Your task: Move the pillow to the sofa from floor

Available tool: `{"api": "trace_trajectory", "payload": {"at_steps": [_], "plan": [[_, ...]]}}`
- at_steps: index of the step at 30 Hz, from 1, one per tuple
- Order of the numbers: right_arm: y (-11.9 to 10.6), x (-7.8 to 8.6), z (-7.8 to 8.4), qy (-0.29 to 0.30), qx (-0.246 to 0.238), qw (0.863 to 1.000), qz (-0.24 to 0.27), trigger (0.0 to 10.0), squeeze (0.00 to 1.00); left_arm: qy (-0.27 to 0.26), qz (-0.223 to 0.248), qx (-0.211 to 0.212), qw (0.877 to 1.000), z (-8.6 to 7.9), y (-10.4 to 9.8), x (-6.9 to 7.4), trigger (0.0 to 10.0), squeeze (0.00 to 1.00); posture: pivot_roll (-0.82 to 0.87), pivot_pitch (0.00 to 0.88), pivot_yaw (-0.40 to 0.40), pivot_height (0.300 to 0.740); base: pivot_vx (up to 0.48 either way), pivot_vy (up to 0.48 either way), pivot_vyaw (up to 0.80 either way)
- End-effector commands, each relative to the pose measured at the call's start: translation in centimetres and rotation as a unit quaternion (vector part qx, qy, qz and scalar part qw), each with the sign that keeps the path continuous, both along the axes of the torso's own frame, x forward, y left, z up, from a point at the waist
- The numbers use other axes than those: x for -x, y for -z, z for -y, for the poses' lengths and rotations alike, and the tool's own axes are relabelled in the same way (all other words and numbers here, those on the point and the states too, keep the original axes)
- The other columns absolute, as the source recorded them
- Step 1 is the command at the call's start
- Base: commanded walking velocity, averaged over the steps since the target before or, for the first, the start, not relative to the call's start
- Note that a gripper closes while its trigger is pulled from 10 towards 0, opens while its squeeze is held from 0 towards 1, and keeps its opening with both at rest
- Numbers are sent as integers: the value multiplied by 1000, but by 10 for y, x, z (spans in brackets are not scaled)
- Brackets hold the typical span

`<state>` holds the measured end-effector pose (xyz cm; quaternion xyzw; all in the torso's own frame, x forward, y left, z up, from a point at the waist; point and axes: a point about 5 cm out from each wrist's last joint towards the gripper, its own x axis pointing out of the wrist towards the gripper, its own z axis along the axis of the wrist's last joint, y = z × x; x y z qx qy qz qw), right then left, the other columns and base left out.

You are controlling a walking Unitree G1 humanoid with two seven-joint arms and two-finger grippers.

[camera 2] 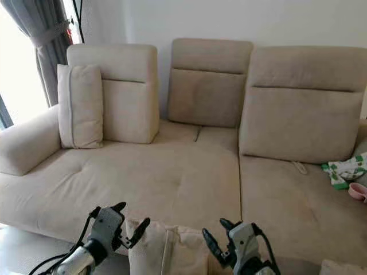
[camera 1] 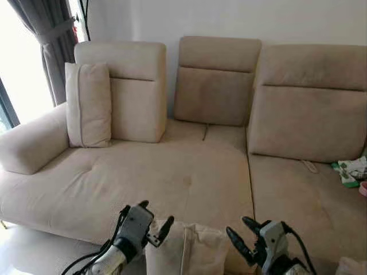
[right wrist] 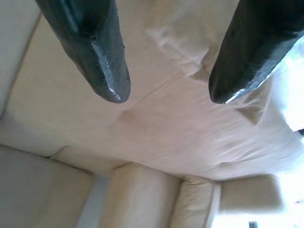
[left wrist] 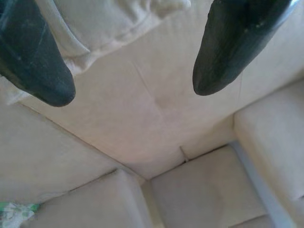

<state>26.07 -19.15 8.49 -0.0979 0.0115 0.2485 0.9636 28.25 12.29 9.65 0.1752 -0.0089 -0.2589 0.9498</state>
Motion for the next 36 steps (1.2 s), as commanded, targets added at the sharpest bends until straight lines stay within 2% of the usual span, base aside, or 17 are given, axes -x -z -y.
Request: {"api": "trace_trajectory", "payload": {"at_steps": [1,3,4,6,7,11,14,16,17,19,21,23,27,31,36], "plan": [[5,-1,4,0,6,1000,-14,10000,0,1,-7,-30,1000,0,4,0,10000,0,124,0,50,596,0,0,0],[7,-20,10,2,70,997,-17,10000,0,13,-3,-61,998,4,-1,-4,10000,0,129,0,51,596,0,0,0],[7,-20,10,2,70,997,-17,10000,0,13,-3,-61,998,4,-1,-4,10000,0,129,0,51,596,0,0,0],[5,-36,22,40,110,993,-15,10000,0,17,-2,-67,998,5,-4,-3,10000,0,158,0,50,596,0,0,0],[3,-42,28,60,122,991,-16,10000,0,16,-2,-69,997,5,-5,-2,10000,0,167,0,51,596,0,0,0],[1,-52,32,68,128,989,-24,10000,0,12,-6,-82,997,1,-4,4,10000,0,194,0,59,596,0,0,0],[1,-55,30,58,124,990,-30,10000,0,10,-9,-87,996,-1,-3,6,10000,0,194,0,59,596,0,0,0],[4,-57,18,8,107,993,-49,10000,0,7,-11,-107,994,-7,-4,12,10000,0,237,0,69,596,0,0,0],[4,-57,18,8,107,993,-49,10000,0,7,-11,-107,994,-7,-4,12,10000,0,237,0,69,596,0,0,0],[9,-59,5,-39,96,992,-71,10000,0,-7,-19,-134,991,-18,-5,15,10000,0,266,0,72,596,0,0,0],[9,-59,5,-39,96,992,-71,10000,0,-7,-19,-134,991,-18,-5,15,10000,0,266,0,72,596,0,0,0],[15,-61,-1,-55,98,990,-89,10000,0,-22,-24,-147,989,-28,-10,17,10000,0,309,0,75,596,0,0,0],[20,-63,-2,-54,104,988,-101,10000,0,-28,-24,-150,988,-32,-14,19,10000,0,319,0,75,596,0,0,0],[26,-65,-3,-36,126,985,-112,10000,0,-28,-31,-162,986,-37,-19,33,10000,0,368,43,88,596,0,0,0],[28,-65,-3,-29,131,984,-117,10000,0,-28,-38,-168,985,-38,-20,42,10000,0,394,75,103,596,0,0,0]]}}
